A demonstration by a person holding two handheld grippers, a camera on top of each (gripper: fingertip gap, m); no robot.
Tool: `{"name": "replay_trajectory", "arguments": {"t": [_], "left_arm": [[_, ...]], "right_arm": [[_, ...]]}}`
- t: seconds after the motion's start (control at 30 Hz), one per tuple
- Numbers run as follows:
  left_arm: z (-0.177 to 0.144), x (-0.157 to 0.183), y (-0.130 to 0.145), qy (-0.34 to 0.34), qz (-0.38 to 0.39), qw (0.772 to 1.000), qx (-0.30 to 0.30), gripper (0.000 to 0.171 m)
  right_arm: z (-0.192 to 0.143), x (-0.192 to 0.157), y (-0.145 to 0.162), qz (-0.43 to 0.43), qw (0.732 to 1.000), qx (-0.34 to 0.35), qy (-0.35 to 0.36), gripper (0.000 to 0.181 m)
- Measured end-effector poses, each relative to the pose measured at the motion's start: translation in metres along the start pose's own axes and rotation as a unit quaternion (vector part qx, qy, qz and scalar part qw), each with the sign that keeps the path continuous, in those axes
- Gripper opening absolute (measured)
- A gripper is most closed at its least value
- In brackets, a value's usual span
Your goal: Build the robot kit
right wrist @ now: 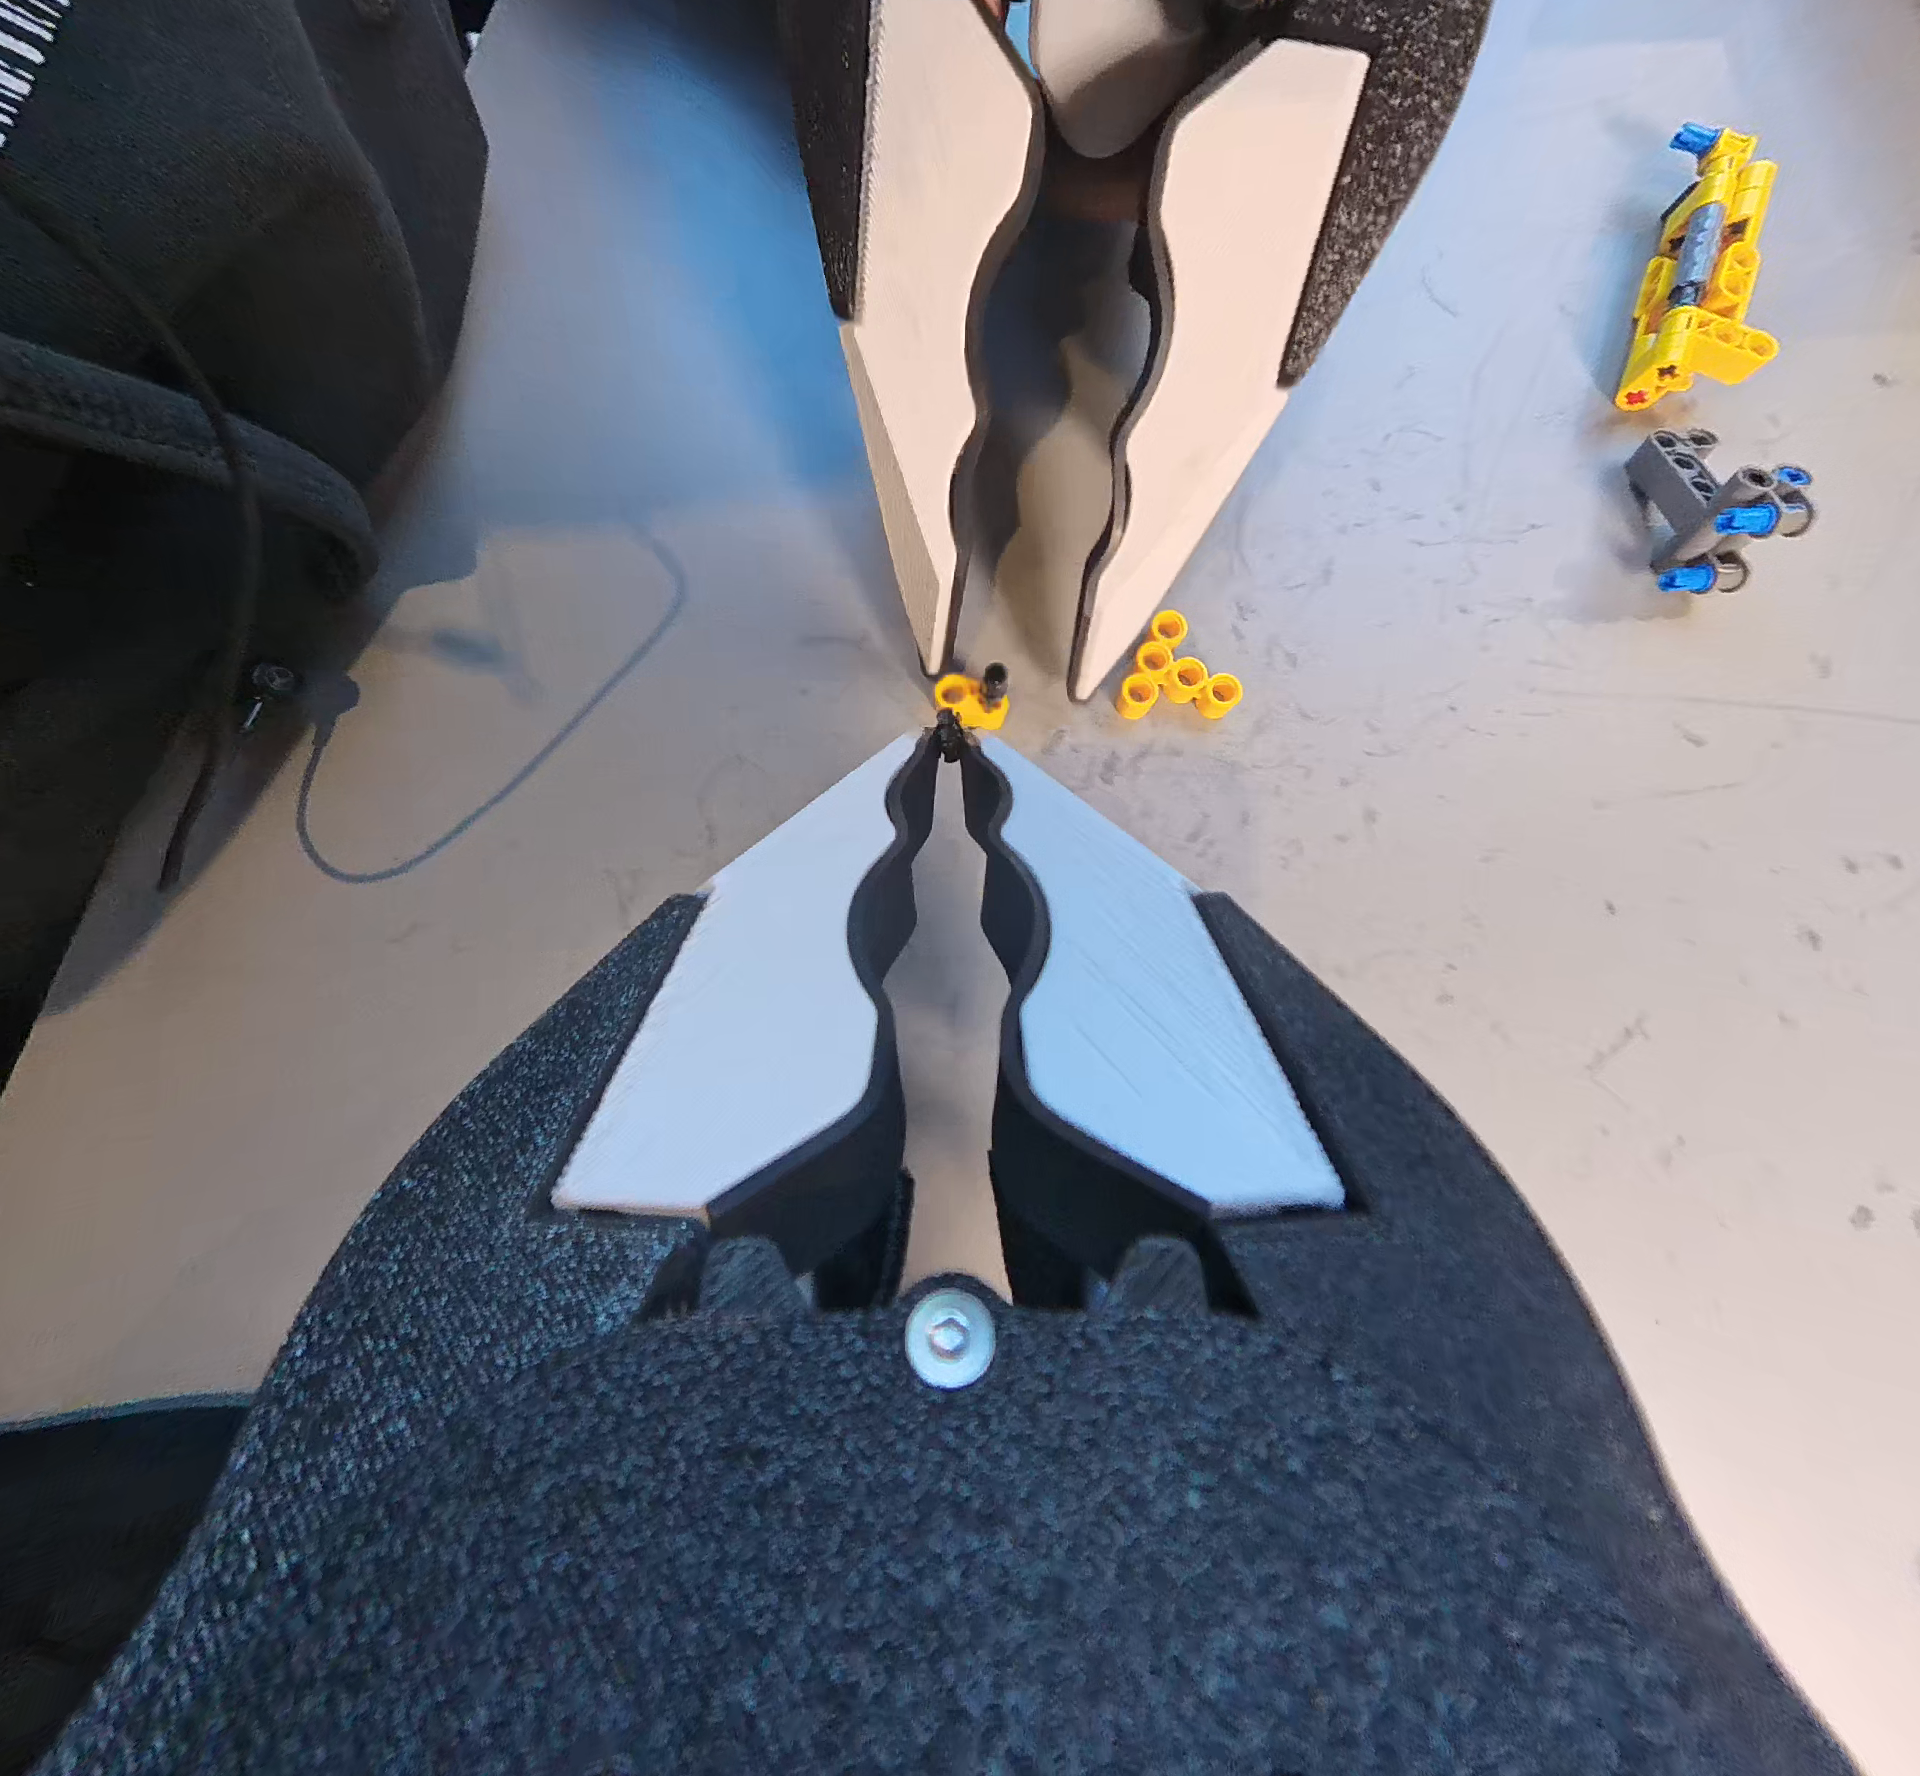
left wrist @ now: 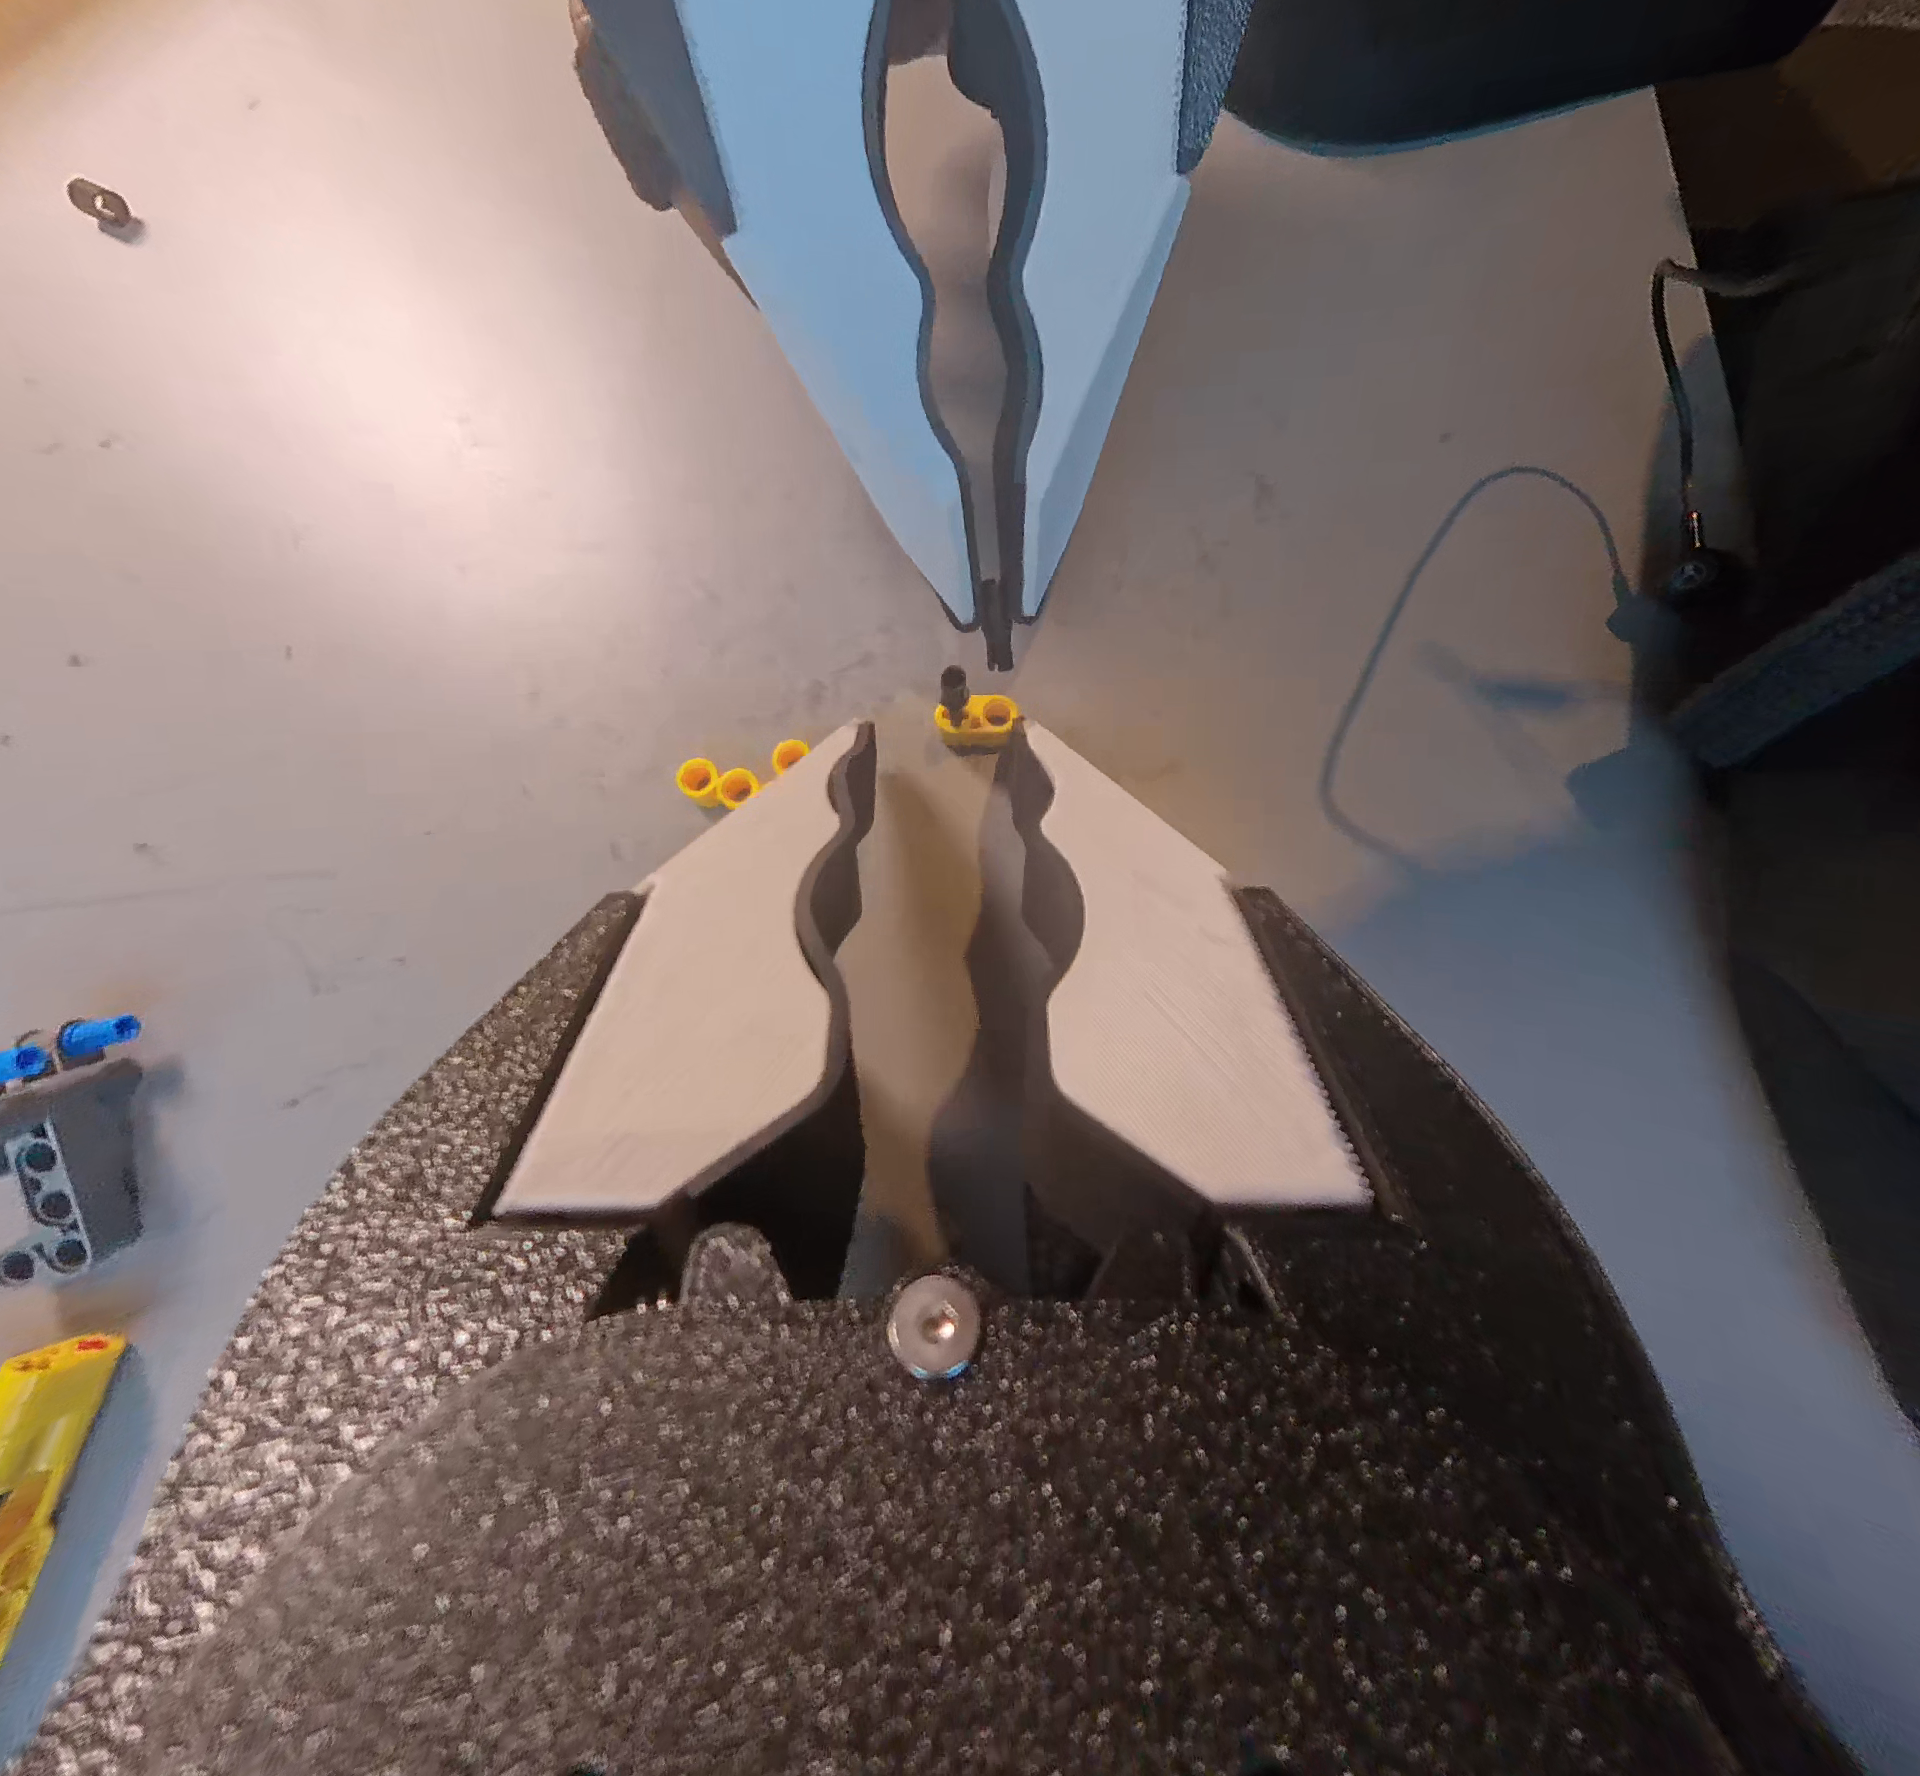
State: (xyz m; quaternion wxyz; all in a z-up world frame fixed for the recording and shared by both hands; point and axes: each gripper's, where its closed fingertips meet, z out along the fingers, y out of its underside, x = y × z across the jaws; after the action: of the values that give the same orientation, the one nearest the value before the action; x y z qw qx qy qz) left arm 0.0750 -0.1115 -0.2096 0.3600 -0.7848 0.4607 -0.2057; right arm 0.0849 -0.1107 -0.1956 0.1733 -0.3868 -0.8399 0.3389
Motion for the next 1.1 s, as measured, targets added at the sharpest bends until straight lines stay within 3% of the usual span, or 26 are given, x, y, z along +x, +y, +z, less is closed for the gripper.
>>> {"name": "replay_trajectory", "arguments": {"t": [0.4, 0.7, 0.87, 1.1], "left_arm": [[0.003, 0.015, 0.003, 0.028, 0.019, 0.999, -0.018, 0.024], [-0.014, 0.035, 0.005, 0.093, 0.005, 0.996, 0.001, 0.023], [-0.012, 0.019, 0.005, 0.068, -0.005, 0.998, 0.003, 0.023], [-0.001, 0.022, 0.005, 0.038, 0.023, 0.999, -0.022, 0.013]], "right_arm": [[0.003, -0.003, 0.000, -0.001, 1.000, -0.004, -0.005, 0.004], [0.001, -0.003, -0.003, -0.001, 1.000, -0.007, -0.003, 0.004], [0.002, -0.007, -0.006, -0.007, 1.000, -0.022, -0.011, 0.004], [0.005, -0.010, -0.007, -0.029, 0.995, -0.097, -0.012, 0.004]]}}
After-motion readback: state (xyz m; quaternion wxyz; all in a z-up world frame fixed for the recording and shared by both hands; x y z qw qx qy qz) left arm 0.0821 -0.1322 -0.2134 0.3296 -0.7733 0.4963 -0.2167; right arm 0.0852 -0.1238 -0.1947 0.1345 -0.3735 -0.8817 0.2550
